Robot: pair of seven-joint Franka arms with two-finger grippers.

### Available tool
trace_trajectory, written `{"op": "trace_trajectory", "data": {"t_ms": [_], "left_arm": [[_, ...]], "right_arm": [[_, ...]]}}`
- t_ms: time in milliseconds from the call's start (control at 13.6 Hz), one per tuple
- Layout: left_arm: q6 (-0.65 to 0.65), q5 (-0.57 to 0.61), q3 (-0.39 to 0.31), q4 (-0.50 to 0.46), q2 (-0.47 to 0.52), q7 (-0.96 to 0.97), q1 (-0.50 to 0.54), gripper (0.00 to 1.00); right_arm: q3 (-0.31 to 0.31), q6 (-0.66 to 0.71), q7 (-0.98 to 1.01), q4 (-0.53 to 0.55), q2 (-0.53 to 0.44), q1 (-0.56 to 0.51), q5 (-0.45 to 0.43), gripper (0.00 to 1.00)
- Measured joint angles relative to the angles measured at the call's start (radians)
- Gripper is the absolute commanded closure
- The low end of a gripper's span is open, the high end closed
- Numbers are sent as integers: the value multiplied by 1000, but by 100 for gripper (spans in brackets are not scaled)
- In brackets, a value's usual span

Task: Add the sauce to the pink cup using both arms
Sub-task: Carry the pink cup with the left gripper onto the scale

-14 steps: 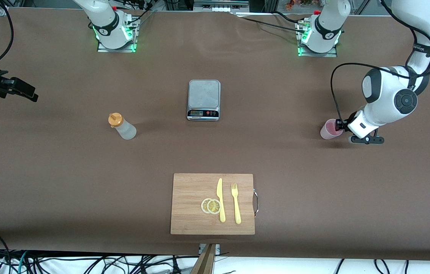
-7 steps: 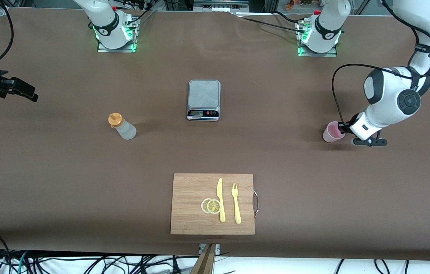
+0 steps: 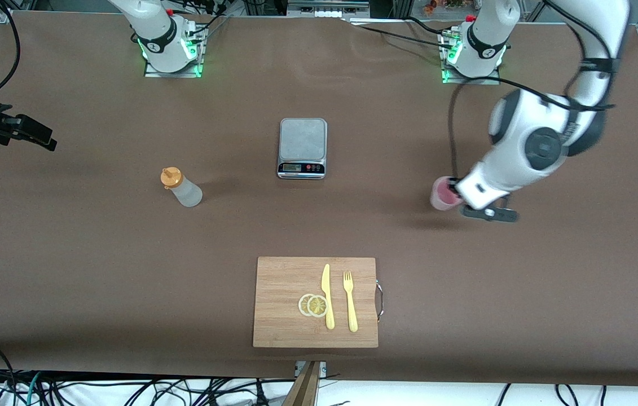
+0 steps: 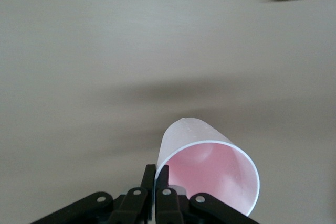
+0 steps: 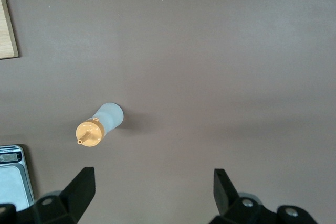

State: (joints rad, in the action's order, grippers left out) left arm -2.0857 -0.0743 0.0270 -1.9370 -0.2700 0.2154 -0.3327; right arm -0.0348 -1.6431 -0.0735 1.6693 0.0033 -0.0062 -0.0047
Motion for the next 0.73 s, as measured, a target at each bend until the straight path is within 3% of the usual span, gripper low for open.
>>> {"op": "trace_trajectory", "data": {"t_ms": [293,440,733], "left_arm": [[3,-76,3,24,-47,131,-245,100],[-5,-145,2,51,-84,183,-315,100],[-42,-164,1,124,-143,363,-434,100]], "right_arm": [[0,0,0,0,0,0,0,0],[0,0,0,0,0,0,0,0],[0,0,0,0,0,0,0,0]]}}
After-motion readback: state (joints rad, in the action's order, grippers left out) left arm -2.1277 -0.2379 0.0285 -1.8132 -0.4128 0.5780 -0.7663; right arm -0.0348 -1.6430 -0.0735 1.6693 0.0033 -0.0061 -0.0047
